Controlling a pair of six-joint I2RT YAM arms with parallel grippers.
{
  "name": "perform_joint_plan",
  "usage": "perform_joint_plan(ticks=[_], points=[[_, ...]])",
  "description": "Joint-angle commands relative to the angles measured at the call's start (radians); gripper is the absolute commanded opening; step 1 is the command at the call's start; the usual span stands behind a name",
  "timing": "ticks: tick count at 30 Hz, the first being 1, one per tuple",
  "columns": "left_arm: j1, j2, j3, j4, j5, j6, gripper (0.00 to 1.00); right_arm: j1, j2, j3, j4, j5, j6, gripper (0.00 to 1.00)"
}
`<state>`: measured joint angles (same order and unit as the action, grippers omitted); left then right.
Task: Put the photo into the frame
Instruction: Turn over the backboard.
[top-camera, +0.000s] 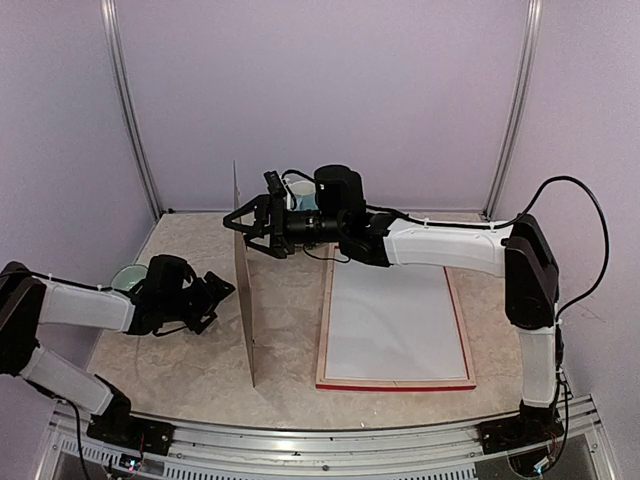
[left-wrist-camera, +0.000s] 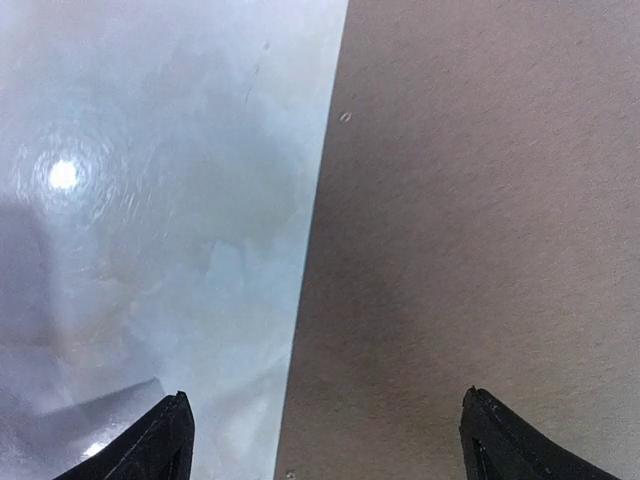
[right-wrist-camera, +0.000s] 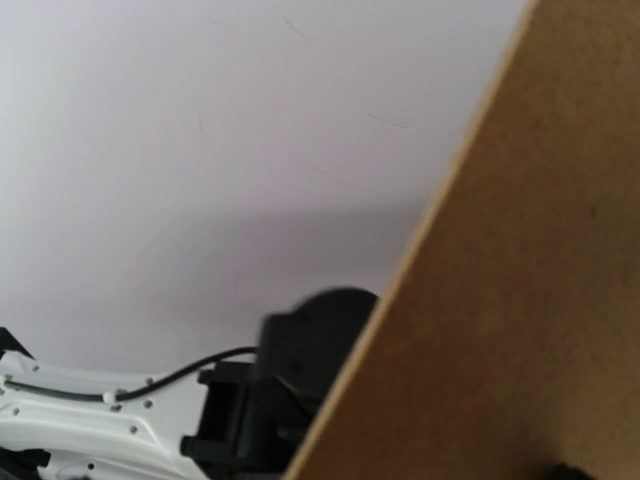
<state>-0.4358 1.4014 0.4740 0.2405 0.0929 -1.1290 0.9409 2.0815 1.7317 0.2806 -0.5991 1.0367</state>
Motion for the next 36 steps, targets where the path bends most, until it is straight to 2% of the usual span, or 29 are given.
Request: perform_joint_plan(ticks=[1,17,21,28,36], points=[[0.044,-0.090,0.005,0.073,0.028,0.011,0.91,0.016,-0.013,0.032,0.026,-0.020,-0.006,0.99],[0.103,-0.276,-0.033,0.112,0.050,-0.030,0.94,0.058,0.064,0.091,0.045,-0.052,0.016,0.99],[0.107,-0.358,-0.045,0.146,0.046,-0.021,0.99,0.070,0.094,0.108,0.037,-0.057,0.016,0.99],[0.113,-0.485,-0.029,0.106,0.019,-0.003,0.99,0.075,0.118,0.102,0.039,-0.059,0.018,0.99],[0.114,-0.529,-0.009,0.067,0.028,0.003,0.99,0.076,0.143,0.101,0.062,-0.072,0.037,0.99]])
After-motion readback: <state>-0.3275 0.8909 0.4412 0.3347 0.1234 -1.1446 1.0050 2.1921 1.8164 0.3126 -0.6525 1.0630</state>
